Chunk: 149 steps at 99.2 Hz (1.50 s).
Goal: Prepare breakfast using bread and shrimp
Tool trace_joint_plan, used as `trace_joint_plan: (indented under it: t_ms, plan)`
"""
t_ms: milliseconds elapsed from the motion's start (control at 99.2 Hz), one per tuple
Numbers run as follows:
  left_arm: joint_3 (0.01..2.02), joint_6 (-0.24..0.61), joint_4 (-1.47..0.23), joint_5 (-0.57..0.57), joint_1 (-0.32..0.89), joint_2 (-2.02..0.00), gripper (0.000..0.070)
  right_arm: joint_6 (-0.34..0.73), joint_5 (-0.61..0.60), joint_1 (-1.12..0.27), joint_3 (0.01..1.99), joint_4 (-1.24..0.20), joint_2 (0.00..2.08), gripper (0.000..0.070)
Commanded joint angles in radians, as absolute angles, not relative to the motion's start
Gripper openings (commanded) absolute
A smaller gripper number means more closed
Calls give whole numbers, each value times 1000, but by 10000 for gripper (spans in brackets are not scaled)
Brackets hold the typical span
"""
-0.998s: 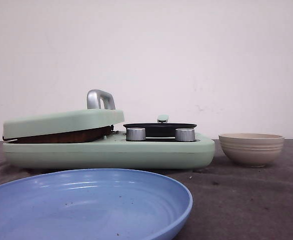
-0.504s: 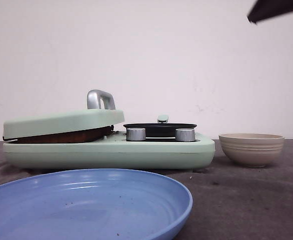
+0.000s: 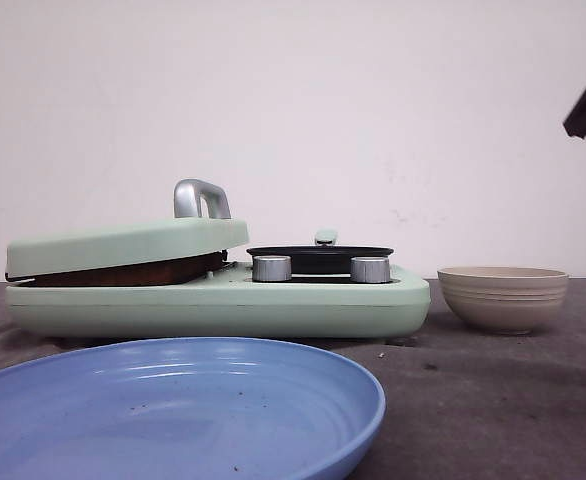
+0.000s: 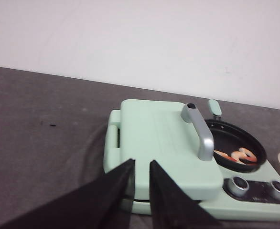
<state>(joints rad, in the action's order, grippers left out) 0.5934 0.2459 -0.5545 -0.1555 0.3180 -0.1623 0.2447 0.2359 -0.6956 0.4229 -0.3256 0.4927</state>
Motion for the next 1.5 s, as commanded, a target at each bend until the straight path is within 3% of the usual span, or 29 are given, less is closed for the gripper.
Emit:
trace_joint_plan:
  t_ms: [0, 807, 928, 1099, 1492]
  plan:
    - [598, 252, -551, -164, 320, -161, 0, 276, 239, -706, 426, -316, 494, 6]
    - [593, 249, -618, -162, 319, -147, 0, 278, 240, -706, 427, -307, 494, 6]
    - [531, 146, -577, -184, 289, -116, 0, 277, 240, -706, 427, -307, 494, 6]
    - [310, 10, -300, -171, 197, 2, 0, 277, 240, -706, 427, -307, 494, 6]
    - [94, 7, -236, 15, 5, -3, 0, 277, 240, -705, 427, -262, 494, 6]
